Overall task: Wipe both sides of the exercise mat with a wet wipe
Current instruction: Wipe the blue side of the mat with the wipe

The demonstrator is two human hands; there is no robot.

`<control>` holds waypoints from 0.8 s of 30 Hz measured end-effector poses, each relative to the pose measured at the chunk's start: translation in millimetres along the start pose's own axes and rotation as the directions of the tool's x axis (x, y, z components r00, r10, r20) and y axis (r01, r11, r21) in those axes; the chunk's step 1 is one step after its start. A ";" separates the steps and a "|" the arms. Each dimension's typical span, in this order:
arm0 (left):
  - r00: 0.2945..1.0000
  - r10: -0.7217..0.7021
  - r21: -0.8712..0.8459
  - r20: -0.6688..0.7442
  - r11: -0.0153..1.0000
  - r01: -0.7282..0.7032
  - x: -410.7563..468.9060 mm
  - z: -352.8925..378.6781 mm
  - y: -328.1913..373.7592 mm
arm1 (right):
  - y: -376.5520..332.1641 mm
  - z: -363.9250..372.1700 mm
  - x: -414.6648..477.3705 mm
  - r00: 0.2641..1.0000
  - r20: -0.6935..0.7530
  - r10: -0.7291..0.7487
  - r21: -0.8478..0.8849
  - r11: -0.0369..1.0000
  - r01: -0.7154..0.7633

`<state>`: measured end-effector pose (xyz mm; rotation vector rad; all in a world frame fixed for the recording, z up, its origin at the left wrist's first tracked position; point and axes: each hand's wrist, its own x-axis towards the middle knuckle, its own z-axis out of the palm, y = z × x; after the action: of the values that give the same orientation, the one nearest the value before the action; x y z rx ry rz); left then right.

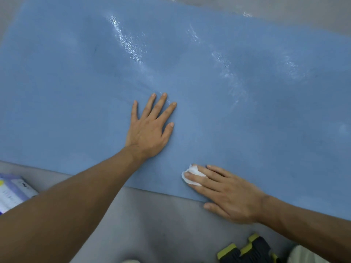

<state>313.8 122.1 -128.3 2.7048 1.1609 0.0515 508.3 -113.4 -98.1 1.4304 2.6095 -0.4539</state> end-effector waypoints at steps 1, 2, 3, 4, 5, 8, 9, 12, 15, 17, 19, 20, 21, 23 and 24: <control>1.000 0.002 0.000 0.000 1.000 -0.002 0.0 -0.1 -0.5 | 6.5 -0.2 0.7 1.000 -0.009 -0.013 -0.009 1.000 0.013; 1.000 0.003 0.003 -0.001 1.000 -0.003 0.1 -0.2 -0.6 | 14.9 -0.2 1.9 1.000 -0.022 -0.012 -0.016 1.000 0.011; 1.000 0.002 0.007 -0.001 1.000 -0.002 -0.1 0.0 -0.6 | 24.4 -1.0 3.4 0.999 -0.036 0.010 -0.017 1.000 -0.010; 1.000 0.002 0.010 -0.002 1.000 -0.002 -0.3 0.1 -0.5 | 34.8 -2.2 5.6 0.997 -0.054 0.051 -0.010 0.999 -0.052; 1.000 0.001 0.012 -0.001 1.000 -0.001 -0.5 0.0 -0.2 | 46.2 -4.5 8.0 0.991 -0.075 0.108 -0.002 0.994 -0.109; 1.000 0.001 0.013 0.005 1.000 -0.001 -1.0 -1.0 0.1 | 86.2 -12.8 14.9 0.946 -0.123 0.300 0.010 0.953 -0.302; 1.000 0.001 0.014 0.006 1.000 -0.001 -1.2 -1.2 0.0 | 100.6 -15.6 16.2 0.918 -0.130 0.374 0.019 0.927 -0.375; 1.000 -0.001 0.019 0.007 1.000 0.001 -1.0 -1.7 0.2 | 140.0 -21.7 12.6 0.768 -0.106 0.632 0.142 0.774 -0.617; 1.000 -0.001 0.020 0.002 1.000 0.001 -1.0 -1.0 0.2 | 150.2 -22.5 7.3 0.701 -0.082 0.708 0.202 0.701 -0.684; 1.000 0.004 0.029 -0.007 1.000 -0.004 -1.5 -0.6 0.5 | 135.4 -19.5 6.0 0.760 -0.115 0.640 0.198 0.764 -0.614; 1.000 0.004 0.033 -0.006 0.999 -0.004 -1.7 -0.5 0.6 | 108.0 -14.7 2.3 0.847 -0.154 0.510 0.160 0.858 -0.488; 1.000 0.005 0.033 -0.003 0.999 -0.004 -1.5 -0.5 0.6 | 92.6 -11.8 -2.0 0.882 -0.153 0.447 0.143 0.893 -0.428; 1.000 0.005 0.033 -0.002 0.999 -0.005 -1.6 -0.6 0.9 | 77.3 -8.8 -8.3 0.914 -0.140 0.382 0.125 0.922 -0.366; 1.000 0.006 0.037 -0.004 0.999 -0.006 -2.1 -0.4 1.6 | 47.5 -3.8 -22.7 0.962 -0.096 0.257 0.098 0.964 -0.248; 1.000 0.006 0.037 -0.004 0.999 -0.006 -1.9 -0.4 1.7 | 34.1 -1.6 -29.5 0.976 -0.070 0.207 0.092 0.975 -0.200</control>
<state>313.6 119.7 -127.5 2.7417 1.1664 0.0364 553.0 -119.3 -95.8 1.7556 2.4926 -0.4962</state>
